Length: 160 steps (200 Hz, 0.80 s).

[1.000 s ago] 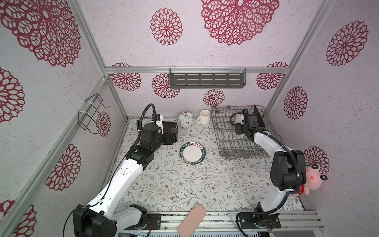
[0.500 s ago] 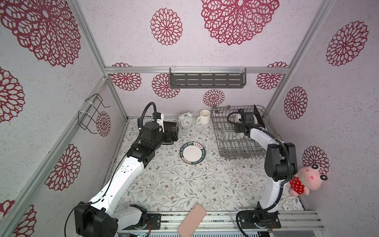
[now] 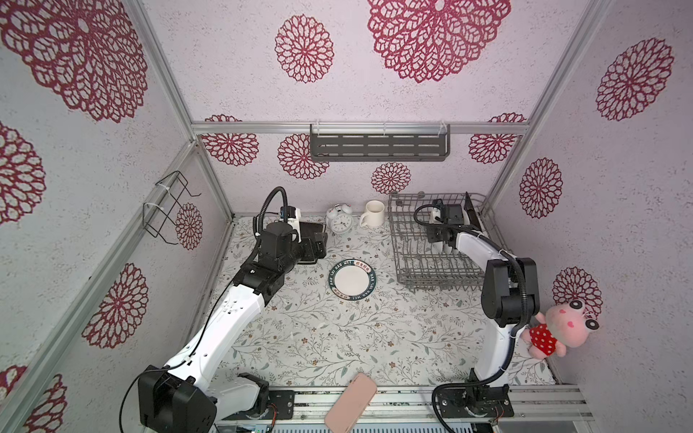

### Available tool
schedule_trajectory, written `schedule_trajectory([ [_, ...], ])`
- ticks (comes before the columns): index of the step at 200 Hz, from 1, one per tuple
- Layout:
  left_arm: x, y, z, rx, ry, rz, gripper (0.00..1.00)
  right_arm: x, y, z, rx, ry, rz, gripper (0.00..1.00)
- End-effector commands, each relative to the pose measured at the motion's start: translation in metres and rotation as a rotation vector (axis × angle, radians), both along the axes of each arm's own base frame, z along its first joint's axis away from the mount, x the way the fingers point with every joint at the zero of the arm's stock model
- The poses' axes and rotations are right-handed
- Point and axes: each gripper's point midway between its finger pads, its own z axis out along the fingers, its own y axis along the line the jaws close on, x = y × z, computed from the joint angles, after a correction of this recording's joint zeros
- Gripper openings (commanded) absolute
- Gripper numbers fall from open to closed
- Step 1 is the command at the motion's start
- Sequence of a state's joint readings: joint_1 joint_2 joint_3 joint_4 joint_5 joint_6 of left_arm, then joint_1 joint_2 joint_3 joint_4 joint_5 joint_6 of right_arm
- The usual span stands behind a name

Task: Unload the plates from the dish rack
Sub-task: Pick up the plate from the dish rack.

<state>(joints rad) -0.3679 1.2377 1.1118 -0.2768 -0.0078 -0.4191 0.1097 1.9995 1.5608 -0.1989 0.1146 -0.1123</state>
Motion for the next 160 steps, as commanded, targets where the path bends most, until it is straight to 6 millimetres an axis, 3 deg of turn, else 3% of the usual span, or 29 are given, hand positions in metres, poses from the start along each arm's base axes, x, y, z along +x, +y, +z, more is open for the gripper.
schedule_trajectory([
  [1,-0.002,0.000,0.003,0.004,-0.002,-0.011,0.97,0.003,-0.013,0.032,-0.078,-0.072,-0.021,0.03],
  [105,-0.011,-0.005,-0.010,-0.033,0.031,-0.040,0.98,0.001,-0.021,0.110,-0.057,-0.229,-0.030,0.00],
  [160,-0.016,-0.006,-0.019,-0.033,0.051,-0.051,0.98,-0.003,-0.024,0.142,-0.008,-0.289,-0.032,0.00],
])
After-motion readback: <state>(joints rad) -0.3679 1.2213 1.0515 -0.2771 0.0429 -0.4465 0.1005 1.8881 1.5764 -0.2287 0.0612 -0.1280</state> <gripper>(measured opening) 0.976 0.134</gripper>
